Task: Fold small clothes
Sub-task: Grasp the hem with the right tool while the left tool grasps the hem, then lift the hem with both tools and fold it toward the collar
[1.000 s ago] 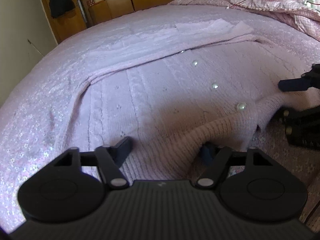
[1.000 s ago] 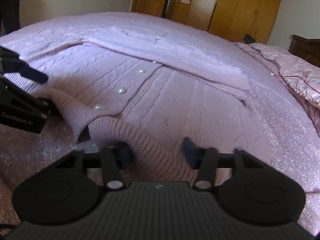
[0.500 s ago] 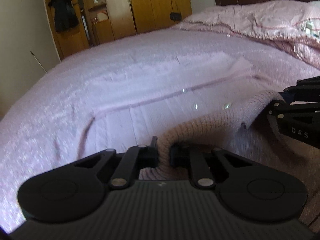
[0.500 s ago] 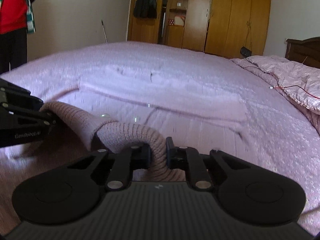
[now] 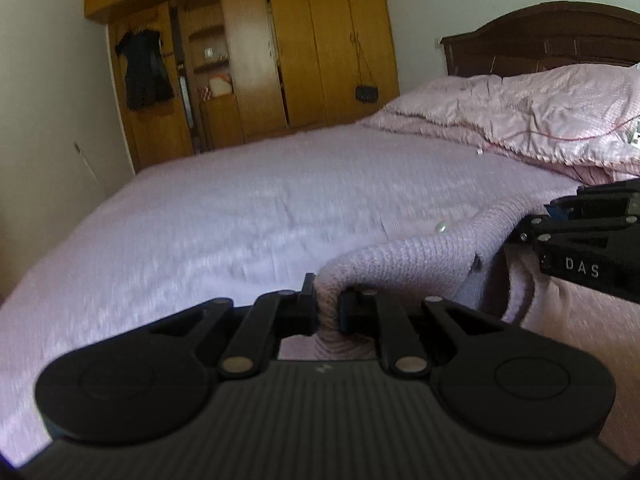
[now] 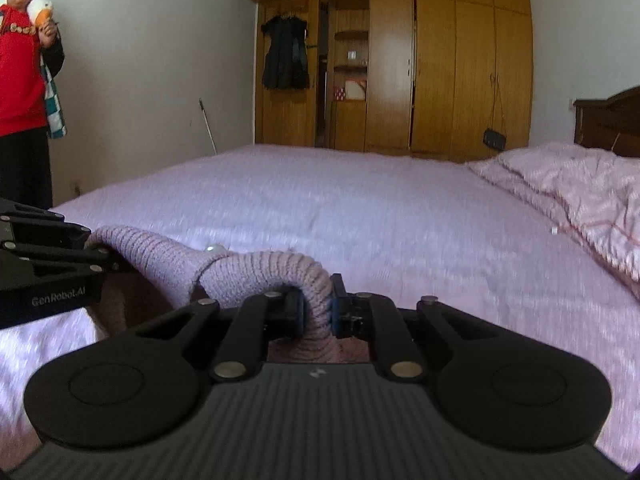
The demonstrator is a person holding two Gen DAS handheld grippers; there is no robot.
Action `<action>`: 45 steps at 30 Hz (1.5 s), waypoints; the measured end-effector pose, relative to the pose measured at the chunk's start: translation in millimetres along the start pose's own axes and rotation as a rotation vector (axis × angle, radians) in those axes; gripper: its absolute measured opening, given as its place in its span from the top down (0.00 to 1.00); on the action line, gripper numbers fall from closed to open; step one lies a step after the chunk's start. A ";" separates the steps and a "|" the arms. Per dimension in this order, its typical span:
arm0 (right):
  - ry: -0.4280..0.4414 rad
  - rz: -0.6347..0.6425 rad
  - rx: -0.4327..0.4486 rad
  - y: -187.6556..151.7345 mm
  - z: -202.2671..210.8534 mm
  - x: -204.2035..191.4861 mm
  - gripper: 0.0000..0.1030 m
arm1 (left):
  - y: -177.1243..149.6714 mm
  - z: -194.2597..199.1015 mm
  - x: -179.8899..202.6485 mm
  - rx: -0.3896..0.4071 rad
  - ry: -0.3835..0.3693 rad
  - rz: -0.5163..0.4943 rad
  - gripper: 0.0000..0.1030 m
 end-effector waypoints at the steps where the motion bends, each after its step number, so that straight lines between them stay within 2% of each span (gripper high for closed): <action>1: -0.001 0.000 0.009 8.3 -5.9 2.7 0.88 | 8.4 -6.5 -1.3 0.012 0.004 -0.008 0.89; 6: -0.020 0.018 0.025 36.9 -45.7 13.9 0.88 | 37.6 -48.0 -14.2 0.034 0.015 0.028 0.89; 12: -0.043 0.035 -0.038 37.8 -114.0 20.1 0.88 | 39.5 -120.2 -27.0 -0.039 0.029 0.069 0.89; 18: -0.052 0.029 -0.172 2.8 -183.1 20.8 0.87 | 3.7 -191.1 -32.7 -0.162 0.044 0.061 0.88; 22: -0.055 0.004 -0.293 -39.5 -216.7 26.4 0.86 | -28.4 -224.1 -35.4 -0.260 0.033 0.069 0.86; 23: -0.050 -0.015 -0.318 -49.2 -223.2 28.3 0.85 | -34.3 -227.1 -37.1 -0.266 0.033 0.066 0.86; 26: -0.035 -0.039 -0.259 -58.7 -227.0 29.4 0.75 | -40.3 -229.7 -36.8 -0.251 0.034 0.040 0.84; 29: -0.043 -0.033 -0.247 -58.8 -229.9 32.2 0.72 | -39.5 -226.3 -33.9 -0.243 0.049 0.013 0.84; 31: -0.053 -0.052 -0.247 -58.6 -225.9 33.7 0.62 | -37.9 -219.2 -33.1 -0.237 0.058 -0.003 0.82; 33: -0.068 -0.095 -0.258 -59.4 -217.3 40.8 0.43 | -34.9 -214.6 -30.3 -0.230 0.075 -0.020 0.74; 34: -0.066 -0.126 -0.266 -58.1 -212.7 45.5 0.41 | -33.5 -209.8 -30.8 -0.225 0.086 -0.029 0.68; 35: -0.052 -0.161 -0.272 -57.4 -209.2 50.4 0.39 | -31.2 -204.9 -31.2 -0.219 0.093 -0.035 0.63; 38: -0.012 -0.213 -0.271 -52.5 -195.8 60.7 0.38 | -26.8 -188.9 -35.3 -0.208 0.093 -0.041 0.60; 39: -0.010 -0.206 -0.264 -50.8 -189.4 61.4 0.37 | -25.4 -183.9 -36.3 -0.208 0.089 -0.039 0.59; 43: -0.018 -0.170 -0.224 -45.0 -155.3 63.1 0.34 | -23.0 -158.7 -39.5 -0.190 0.099 -0.057 0.45; 45: -0.007 -0.169 -0.217 -45.2 -138.0 62.3 0.31 | -23.8 -145.8 -39.9 -0.179 0.099 -0.063 0.44</action>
Point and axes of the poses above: each gripper's, at about its wrist camera, not at the fingertips, and z roughly against the way its jaws point, x to its right, y to its top, the point moved 7 cm from there along -z, roughly the way its jaws point, and after that the axes turned 2 degrees about -y, right-handed, at the moved point
